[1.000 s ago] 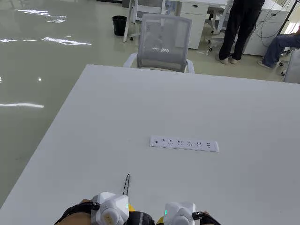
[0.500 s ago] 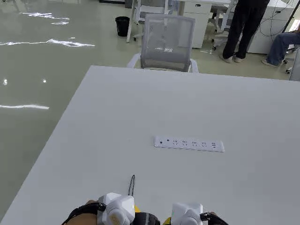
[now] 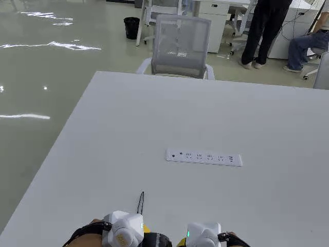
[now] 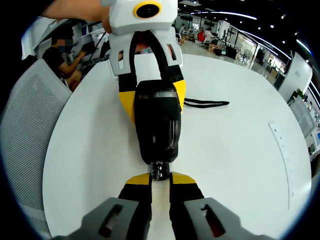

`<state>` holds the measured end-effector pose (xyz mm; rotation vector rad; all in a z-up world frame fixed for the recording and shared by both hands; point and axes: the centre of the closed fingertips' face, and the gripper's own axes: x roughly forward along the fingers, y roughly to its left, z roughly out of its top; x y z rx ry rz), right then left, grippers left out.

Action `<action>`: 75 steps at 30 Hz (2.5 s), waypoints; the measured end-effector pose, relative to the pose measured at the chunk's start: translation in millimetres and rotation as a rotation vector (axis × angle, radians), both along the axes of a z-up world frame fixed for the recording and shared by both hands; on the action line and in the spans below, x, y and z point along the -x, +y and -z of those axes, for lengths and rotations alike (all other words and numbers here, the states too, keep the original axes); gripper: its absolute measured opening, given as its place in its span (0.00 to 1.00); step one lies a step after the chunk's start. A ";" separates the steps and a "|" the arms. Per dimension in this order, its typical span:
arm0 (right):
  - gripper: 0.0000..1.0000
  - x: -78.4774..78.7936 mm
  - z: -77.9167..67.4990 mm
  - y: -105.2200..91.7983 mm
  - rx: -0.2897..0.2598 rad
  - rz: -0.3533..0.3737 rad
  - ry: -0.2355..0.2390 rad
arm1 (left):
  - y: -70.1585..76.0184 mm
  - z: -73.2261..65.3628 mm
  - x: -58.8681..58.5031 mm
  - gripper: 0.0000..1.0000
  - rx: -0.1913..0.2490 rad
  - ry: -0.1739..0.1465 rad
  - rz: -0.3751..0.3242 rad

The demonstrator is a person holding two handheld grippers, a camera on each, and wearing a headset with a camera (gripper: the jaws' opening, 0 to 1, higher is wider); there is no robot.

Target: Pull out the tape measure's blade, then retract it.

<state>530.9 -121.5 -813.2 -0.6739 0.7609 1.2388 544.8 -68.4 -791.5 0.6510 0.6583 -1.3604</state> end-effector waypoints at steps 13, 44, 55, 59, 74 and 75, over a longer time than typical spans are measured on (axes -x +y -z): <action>0.10 -0.2 -0.9 -3.6 0.017 -0.012 0.001 | 0.4 0.7 -0.1 0.29 -0.003 0.004 -0.003; 0.10 -2.5 2.3 -12.6 0.020 -0.015 0.010 | 1.0 1.7 -0.2 0.29 0.000 0.011 0.000; 0.10 -1.2 0.7 -19.2 0.027 -0.017 0.011 | 0.6 1.5 0.0 0.29 0.001 0.010 0.002; 0.10 -0.6 -0.2 -21.5 0.026 -0.015 0.014 | 0.6 1.5 0.2 0.29 0.002 0.010 0.002; 0.10 0.1 0.5 -27.3 0.039 -0.018 0.015 | 0.0 1.2 0.1 0.29 0.008 0.004 0.003; 0.10 0.0 0.4 -27.6 0.040 -0.019 0.015 | -0.1 1.2 0.0 0.29 0.008 0.004 0.003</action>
